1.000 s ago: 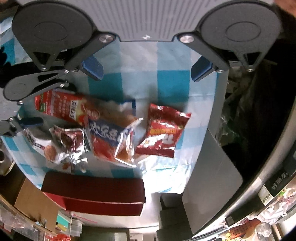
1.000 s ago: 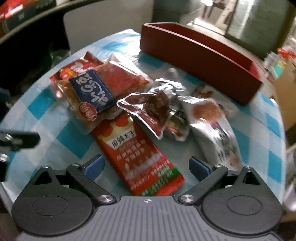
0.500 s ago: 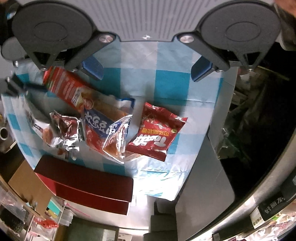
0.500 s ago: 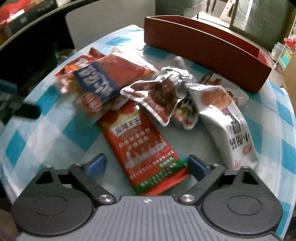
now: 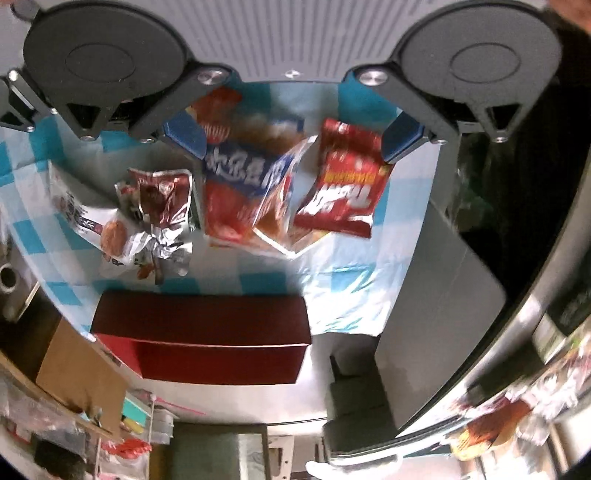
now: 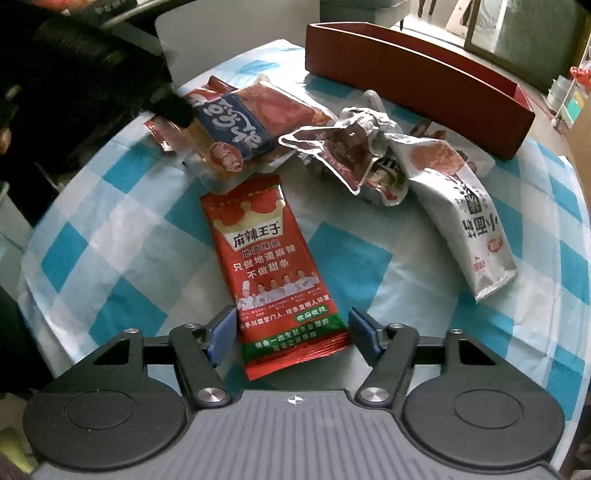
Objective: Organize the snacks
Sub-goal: 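Grasp the blue-labelled bread bag with the left gripper while the right grasps the red spicy-strip packet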
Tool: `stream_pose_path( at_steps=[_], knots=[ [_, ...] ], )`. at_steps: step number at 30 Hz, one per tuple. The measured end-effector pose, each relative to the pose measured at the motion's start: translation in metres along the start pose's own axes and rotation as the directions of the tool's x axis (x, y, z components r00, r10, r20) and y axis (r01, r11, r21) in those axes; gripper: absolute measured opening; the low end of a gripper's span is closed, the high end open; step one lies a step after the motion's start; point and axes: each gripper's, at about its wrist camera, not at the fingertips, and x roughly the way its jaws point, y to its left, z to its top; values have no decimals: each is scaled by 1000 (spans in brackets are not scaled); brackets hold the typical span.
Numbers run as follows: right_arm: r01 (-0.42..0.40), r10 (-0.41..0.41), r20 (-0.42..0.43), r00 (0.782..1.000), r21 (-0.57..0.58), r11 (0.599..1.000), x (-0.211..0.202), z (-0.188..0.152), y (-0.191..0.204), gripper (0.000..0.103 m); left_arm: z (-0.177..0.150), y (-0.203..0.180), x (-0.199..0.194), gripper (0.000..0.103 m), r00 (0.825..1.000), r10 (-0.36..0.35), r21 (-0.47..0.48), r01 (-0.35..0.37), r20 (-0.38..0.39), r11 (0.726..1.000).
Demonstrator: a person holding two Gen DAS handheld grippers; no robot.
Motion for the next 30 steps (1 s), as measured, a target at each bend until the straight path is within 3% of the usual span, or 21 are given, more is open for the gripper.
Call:
stream_pose_path(
  at_steps=[2, 6, 7, 12, 17, 20, 22, 24, 30],
  knots=[
    [-4, 4, 1, 1000, 3, 1000, 2, 1, 0, 81, 4, -10, 11, 97, 1000, 1, 22, 0, -26, 1000],
    [-40, 40, -3, 999, -4, 999, 7, 2, 2, 102, 6, -27, 32, 97, 997, -14, 64, 19, -76, 998],
    [-56, 56, -8, 998, -12, 998, 9, 2, 3, 103, 7, -30, 37, 96, 996, -10, 70, 16, -87, 997],
    [15, -15, 5, 1000, -75, 997, 16, 4, 12, 103, 6, -36, 66, 96, 989, 4, 80, 8, -148, 997],
    [5, -5, -3, 1000, -44, 999, 16, 11, 1, 103, 8, -33, 78, 97, 989, -39, 43, 45, -142, 998],
    [16, -16, 1, 1000, -36, 999, 12, 12, -3, 97, 9, -30, 86, 93, 982, -54, 16, 58, -182, 998],
    [15, -15, 11, 1000, -55, 998, 9, 11, -2, 87, 11, -30, 84, 84, 979, -69, 1, 71, -191, 997],
    [3, -2, 18, 1000, -55, 998, 5, 12, -1, 78, 10, -33, 81, 83, 980, -61, 17, 66, -190, 998],
    [-22, 22, 7, 1000, -27, 999, 0, 12, -2, 73, 1, -30, 66, 76, 979, -61, 21, 67, -196, 998]
  ],
)
